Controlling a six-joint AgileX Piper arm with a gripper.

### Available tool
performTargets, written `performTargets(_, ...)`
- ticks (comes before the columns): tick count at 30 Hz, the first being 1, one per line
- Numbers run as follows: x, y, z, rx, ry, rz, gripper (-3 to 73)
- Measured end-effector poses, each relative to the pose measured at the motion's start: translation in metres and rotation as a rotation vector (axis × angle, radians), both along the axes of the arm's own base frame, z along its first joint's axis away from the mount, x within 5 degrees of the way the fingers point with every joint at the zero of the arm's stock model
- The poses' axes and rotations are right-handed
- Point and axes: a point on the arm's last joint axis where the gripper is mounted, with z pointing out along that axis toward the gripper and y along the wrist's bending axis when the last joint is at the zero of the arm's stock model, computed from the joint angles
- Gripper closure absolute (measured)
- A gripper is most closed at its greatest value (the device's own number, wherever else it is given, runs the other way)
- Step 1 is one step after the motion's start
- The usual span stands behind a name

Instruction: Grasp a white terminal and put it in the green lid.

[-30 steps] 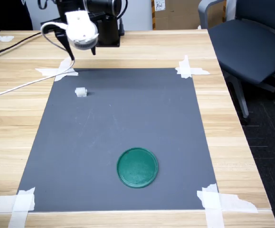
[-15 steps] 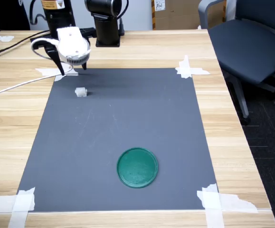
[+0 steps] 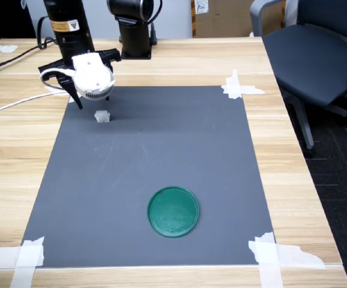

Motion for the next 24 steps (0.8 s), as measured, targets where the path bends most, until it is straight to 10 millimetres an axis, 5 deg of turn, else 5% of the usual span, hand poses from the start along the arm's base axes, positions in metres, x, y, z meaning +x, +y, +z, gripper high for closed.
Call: performTargets(24, 0.014, 0.013, -0.019, 0.024, 0.116, 0.056, 13.2)
